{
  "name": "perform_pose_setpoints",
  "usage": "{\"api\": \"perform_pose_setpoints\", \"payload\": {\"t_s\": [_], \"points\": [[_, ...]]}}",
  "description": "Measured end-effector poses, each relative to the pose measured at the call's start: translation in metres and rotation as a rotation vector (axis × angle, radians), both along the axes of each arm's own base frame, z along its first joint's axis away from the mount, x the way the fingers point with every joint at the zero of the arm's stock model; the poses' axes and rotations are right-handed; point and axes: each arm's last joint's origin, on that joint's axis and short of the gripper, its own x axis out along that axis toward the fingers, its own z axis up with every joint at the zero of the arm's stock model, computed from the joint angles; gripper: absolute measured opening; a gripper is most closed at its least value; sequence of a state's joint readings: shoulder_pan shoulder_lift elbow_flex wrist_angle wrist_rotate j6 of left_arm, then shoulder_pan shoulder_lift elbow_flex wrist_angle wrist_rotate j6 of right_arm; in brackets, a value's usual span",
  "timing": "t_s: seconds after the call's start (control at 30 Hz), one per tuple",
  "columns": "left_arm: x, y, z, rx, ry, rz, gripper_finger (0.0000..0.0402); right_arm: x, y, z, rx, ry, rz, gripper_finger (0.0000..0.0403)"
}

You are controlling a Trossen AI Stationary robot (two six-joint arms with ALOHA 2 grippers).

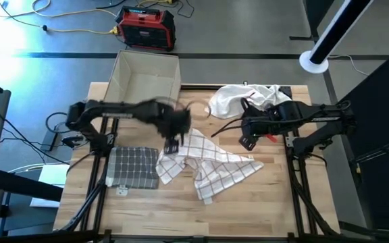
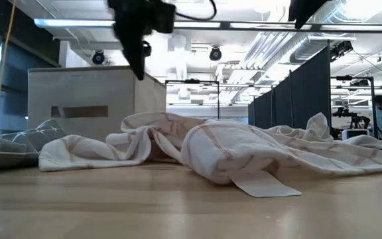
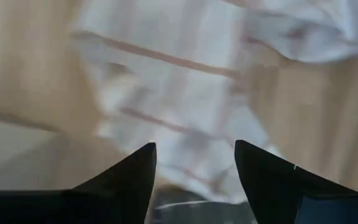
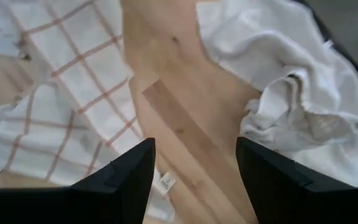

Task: Fold towel
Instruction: Fold the bottom white towel

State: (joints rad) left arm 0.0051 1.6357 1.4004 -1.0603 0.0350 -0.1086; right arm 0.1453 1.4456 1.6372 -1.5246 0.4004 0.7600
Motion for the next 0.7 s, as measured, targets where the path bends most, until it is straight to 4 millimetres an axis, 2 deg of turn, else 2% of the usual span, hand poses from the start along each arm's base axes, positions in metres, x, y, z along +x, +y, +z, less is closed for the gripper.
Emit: {"api": "perform_pose_setpoints", "payload": {"t_s": [0.13, 0.4, 0.53, 0.7], "points": [[-0.014, -0.027, -0.024, -0.018, -0.097, -0.012, 0.0209, 0.000, -0.001, 0.000, -0.027, 0.001, 0.001, 0.0211], [-0.036, -0.036, -0.063, -0.217, -0.300, 0.335, 0.0207, 0.000, -0.002, 0.001, -0.053, 0.008, 0.019, 0.0211], [-0.045, -0.047, -0.064, -0.361, -0.355, 0.528, 0.0207, 0.000, -0.002, 0.001, -0.056, 0.013, 0.026, 0.0211], [-0.052, -0.061, -0.073, -0.406, -0.359, 0.750, 0.0207, 0.000, -0.002, 0.001, -0.081, 0.011, 0.022, 0.0210]]}}
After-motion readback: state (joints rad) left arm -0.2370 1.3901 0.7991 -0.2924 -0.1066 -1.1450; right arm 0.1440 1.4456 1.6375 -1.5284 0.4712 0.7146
